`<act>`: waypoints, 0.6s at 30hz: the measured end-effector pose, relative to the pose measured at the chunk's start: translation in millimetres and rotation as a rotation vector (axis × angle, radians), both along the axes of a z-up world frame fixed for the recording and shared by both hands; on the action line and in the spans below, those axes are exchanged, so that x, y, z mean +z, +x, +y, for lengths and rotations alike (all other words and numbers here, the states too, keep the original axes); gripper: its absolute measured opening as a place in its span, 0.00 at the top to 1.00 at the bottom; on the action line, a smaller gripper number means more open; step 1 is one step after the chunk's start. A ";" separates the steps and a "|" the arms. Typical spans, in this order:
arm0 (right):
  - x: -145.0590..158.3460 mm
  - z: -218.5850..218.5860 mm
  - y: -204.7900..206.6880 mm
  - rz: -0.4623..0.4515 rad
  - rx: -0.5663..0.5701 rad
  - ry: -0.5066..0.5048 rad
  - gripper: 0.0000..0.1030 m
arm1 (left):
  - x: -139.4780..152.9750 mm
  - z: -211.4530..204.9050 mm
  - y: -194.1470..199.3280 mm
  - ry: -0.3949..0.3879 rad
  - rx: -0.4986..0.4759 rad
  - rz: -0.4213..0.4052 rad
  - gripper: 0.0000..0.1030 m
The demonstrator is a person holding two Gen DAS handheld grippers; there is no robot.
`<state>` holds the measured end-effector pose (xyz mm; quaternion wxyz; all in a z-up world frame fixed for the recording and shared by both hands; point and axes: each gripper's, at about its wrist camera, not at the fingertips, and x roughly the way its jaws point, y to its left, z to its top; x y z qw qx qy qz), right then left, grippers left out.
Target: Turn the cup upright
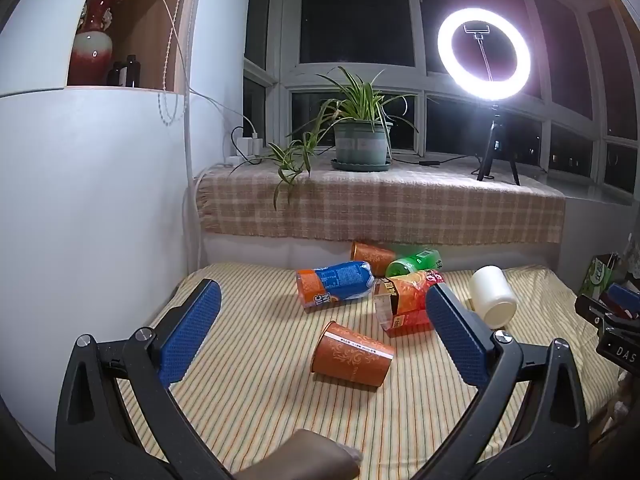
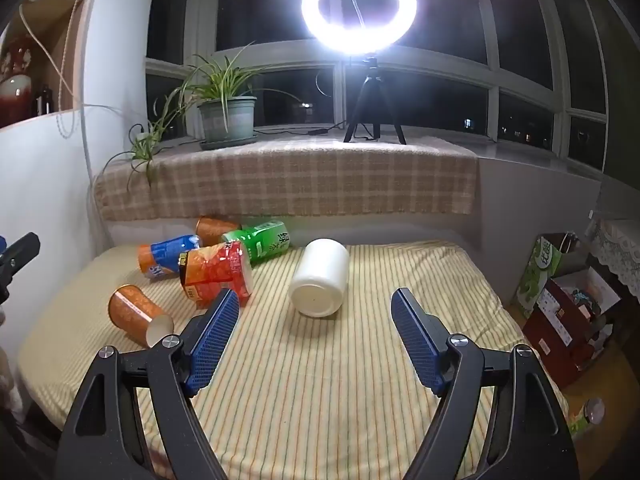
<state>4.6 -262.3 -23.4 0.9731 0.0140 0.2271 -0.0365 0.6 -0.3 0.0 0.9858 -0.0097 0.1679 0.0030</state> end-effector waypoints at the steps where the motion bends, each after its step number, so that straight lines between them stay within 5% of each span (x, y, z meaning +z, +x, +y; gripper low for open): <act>1: 0.1 0.7 -0.1 0.001 0.001 -0.003 0.24 | 0.1 -0.2 -0.3 0.003 -0.002 -0.008 0.00; 18: 5.7 0.0 -2.1 -0.015 -0.006 0.000 0.24 | 15.1 6.6 -2.6 -0.003 0.002 -0.027 0.00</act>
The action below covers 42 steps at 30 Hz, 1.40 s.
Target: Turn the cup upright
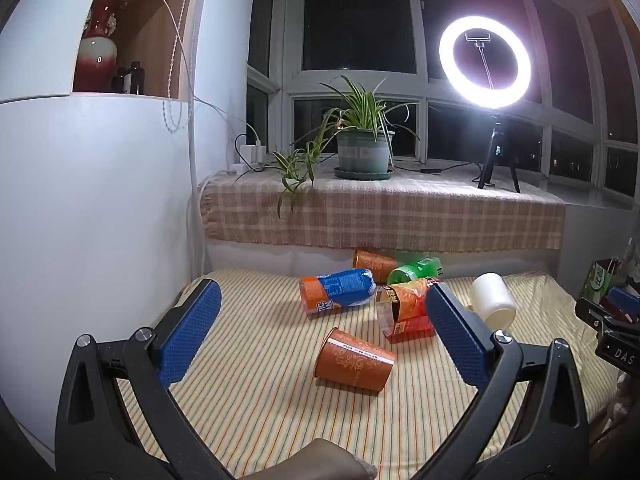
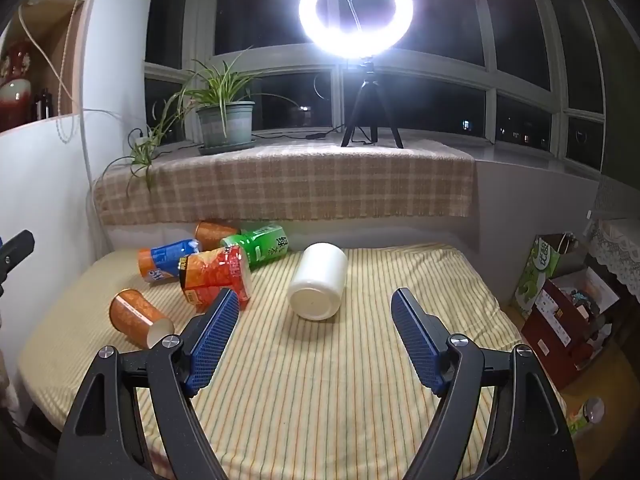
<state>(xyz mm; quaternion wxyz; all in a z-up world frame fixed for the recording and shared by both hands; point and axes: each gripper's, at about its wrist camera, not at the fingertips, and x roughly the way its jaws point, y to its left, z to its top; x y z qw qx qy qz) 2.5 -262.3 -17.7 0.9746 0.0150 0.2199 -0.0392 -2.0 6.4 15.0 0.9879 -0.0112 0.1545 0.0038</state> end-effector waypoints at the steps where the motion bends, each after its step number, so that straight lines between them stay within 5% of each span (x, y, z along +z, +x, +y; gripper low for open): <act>1: 0.7 -0.5 -0.3 -0.001 0.001 0.000 0.24 | 0.0 -0.1 -0.8 0.003 0.001 -0.003 0.00; 42: 0.9 5.1 0.6 0.002 0.006 -0.006 0.24 | -0.9 -2.8 -3.8 0.001 0.001 -0.014 0.00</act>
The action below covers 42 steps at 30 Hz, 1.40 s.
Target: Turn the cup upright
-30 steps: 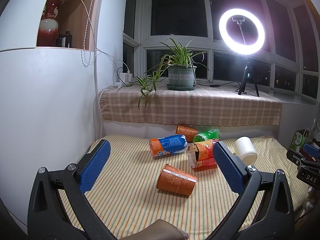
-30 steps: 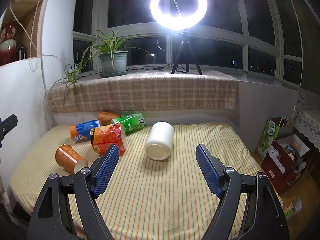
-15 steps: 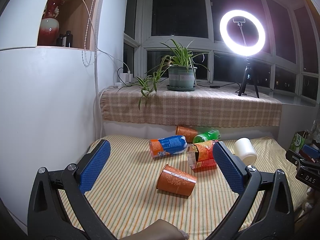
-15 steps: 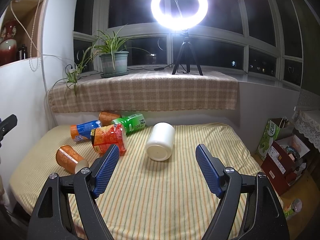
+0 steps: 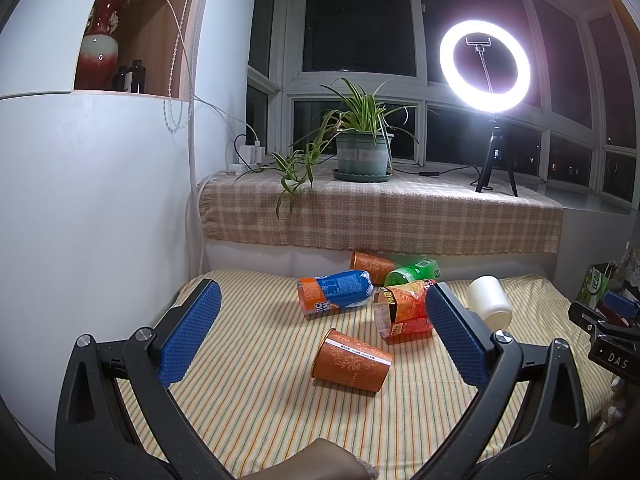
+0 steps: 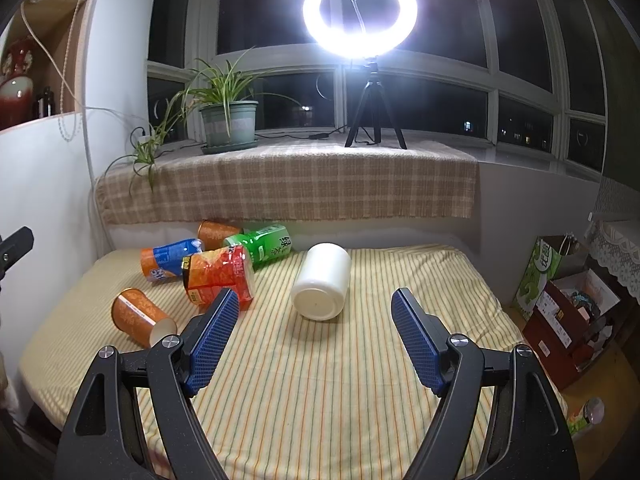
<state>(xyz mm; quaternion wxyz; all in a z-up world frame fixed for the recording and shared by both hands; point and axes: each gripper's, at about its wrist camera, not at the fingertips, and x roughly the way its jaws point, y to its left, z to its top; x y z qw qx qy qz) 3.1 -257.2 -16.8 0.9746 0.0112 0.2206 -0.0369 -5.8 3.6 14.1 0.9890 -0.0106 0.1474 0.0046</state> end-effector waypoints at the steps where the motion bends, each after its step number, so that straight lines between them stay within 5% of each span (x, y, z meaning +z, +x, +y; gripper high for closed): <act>1: -0.1 0.1 0.0 0.000 0.000 0.000 0.24 | 0.0 -0.7 -0.1 0.000 0.000 0.000 0.00; 35: -3.0 11.2 12.6 0.020 0.044 -0.017 0.24 | -3.3 4.6 3.8 -0.006 0.014 0.026 0.00; 42: -8.1 22.6 27.1 0.045 0.098 -0.033 0.23 | -14.9 25.1 18.4 -0.047 0.030 0.108 0.00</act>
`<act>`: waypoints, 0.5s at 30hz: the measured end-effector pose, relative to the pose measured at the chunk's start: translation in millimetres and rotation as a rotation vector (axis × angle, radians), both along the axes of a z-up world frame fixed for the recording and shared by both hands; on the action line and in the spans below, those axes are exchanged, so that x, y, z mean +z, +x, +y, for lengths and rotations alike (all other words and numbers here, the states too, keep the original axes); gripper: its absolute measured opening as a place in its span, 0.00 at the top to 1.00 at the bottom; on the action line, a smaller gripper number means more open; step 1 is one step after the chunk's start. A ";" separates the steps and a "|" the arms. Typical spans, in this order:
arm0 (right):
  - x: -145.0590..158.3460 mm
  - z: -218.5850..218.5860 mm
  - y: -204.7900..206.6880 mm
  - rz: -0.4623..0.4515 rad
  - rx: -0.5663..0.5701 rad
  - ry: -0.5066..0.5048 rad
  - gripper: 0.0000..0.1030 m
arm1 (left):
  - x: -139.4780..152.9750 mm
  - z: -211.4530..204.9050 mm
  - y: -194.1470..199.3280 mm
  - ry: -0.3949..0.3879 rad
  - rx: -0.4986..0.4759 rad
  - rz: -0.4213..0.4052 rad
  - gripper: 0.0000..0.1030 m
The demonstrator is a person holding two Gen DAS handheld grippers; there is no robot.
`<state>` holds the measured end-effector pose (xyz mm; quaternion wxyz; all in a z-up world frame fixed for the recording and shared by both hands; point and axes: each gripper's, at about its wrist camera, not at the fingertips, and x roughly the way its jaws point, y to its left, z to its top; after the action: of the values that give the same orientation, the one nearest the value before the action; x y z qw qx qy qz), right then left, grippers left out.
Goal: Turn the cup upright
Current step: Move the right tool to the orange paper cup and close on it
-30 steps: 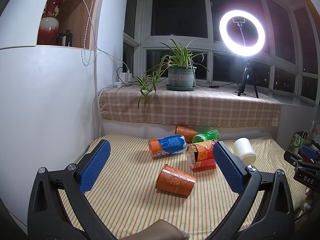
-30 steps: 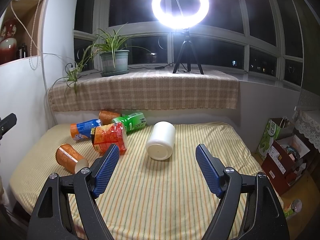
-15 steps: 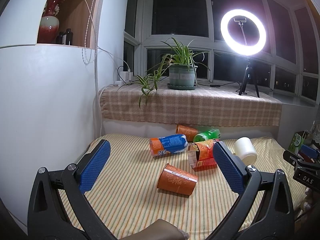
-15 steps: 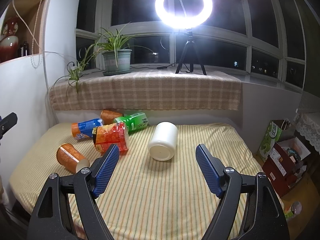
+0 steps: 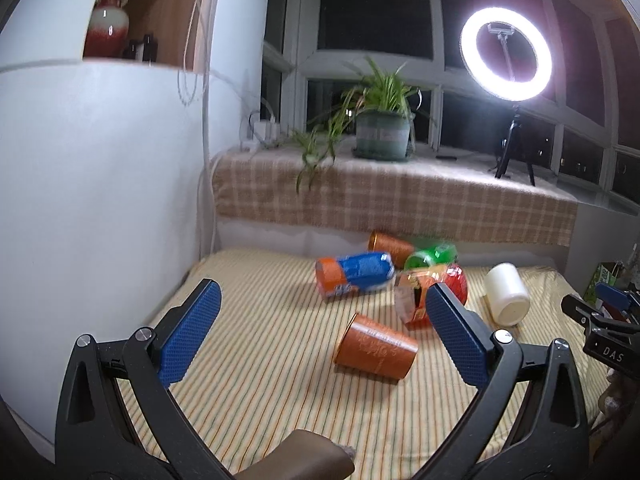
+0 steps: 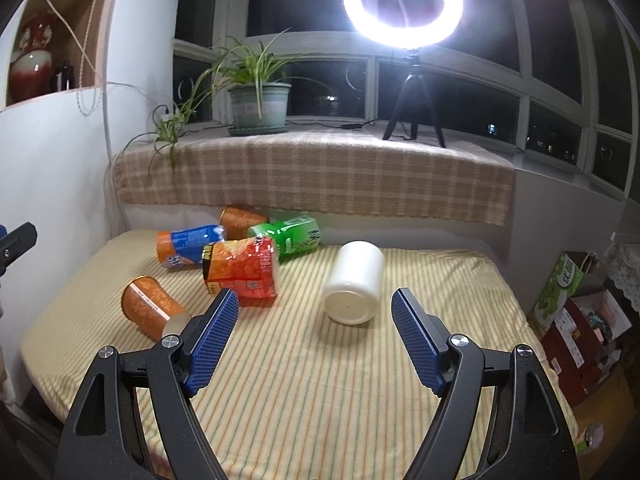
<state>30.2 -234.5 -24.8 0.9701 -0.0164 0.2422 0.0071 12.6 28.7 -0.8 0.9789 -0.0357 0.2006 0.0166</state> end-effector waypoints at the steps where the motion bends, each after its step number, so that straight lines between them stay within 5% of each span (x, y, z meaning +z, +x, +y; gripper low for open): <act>1: -1.3 1.4 1.9 0.003 0.004 0.001 0.23 | -3.3 4.8 4.9 -0.022 -0.007 0.033 0.00; 6: -7.6 6.4 10.1 0.018 0.026 0.008 0.23 | -31.8 29.2 35.3 -0.222 -0.025 0.253 0.00; 15: -14.4 16.5 37.4 0.062 0.119 0.028 0.23 | -63.0 37.3 55.0 -0.440 0.025 0.407 0.01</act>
<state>67.6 -218.0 -39.3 0.9601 -0.0173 0.2704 0.0688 67.6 66.0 -63.8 0.8870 -0.2453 0.3912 -0.0085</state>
